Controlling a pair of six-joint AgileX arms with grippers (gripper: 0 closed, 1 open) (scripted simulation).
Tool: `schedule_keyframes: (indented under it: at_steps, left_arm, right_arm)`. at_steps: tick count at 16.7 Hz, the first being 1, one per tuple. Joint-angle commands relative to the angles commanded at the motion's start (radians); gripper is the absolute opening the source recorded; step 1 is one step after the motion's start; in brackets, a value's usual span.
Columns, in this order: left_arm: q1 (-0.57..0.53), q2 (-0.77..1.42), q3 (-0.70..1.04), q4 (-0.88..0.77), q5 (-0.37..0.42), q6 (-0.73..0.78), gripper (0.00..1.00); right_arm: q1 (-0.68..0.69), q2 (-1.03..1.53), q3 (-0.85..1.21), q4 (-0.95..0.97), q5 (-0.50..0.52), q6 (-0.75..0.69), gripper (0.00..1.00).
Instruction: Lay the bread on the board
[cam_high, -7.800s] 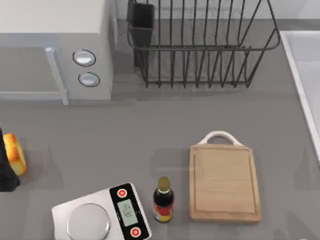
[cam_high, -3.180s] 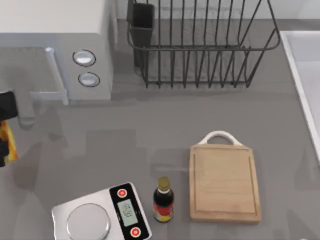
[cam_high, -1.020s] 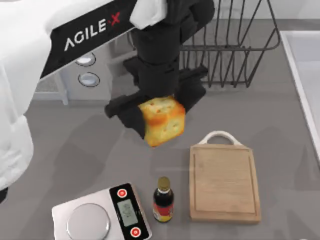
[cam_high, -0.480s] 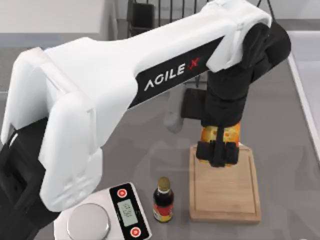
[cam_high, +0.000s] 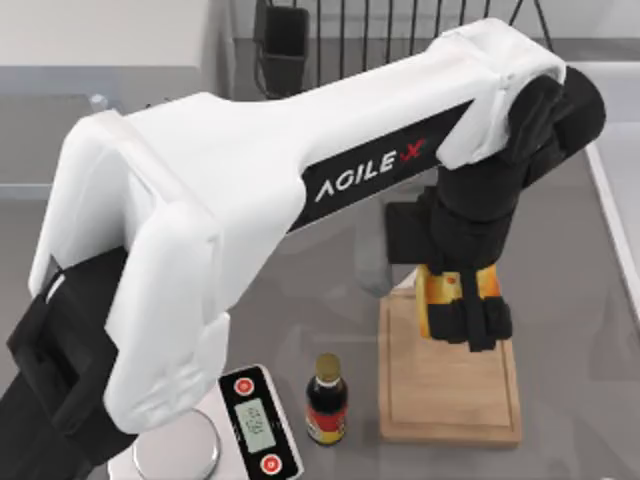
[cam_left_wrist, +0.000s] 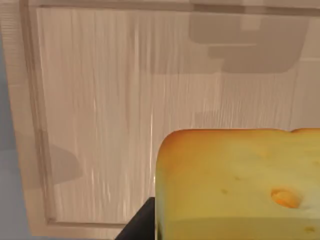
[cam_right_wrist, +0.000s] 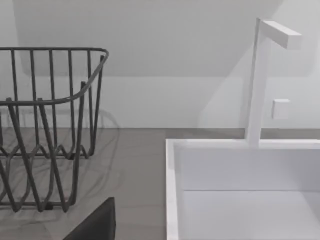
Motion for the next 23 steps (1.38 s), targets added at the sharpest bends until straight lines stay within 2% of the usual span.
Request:
schedule_keyframes:
  at_steps: [22,23]
  left_arm:
    - [0.000,0.016,-0.150,0.166,0.000,0.000,0.00]
    - [0.000,0.016,-0.150,0.166,0.000,0.000,0.08]
  right_arm:
    - [0.000,0.000,0.000,0.000,0.000,0.000,1.00]
    - [0.000,0.000,0.000,0.000,0.000,0.000,1.00]
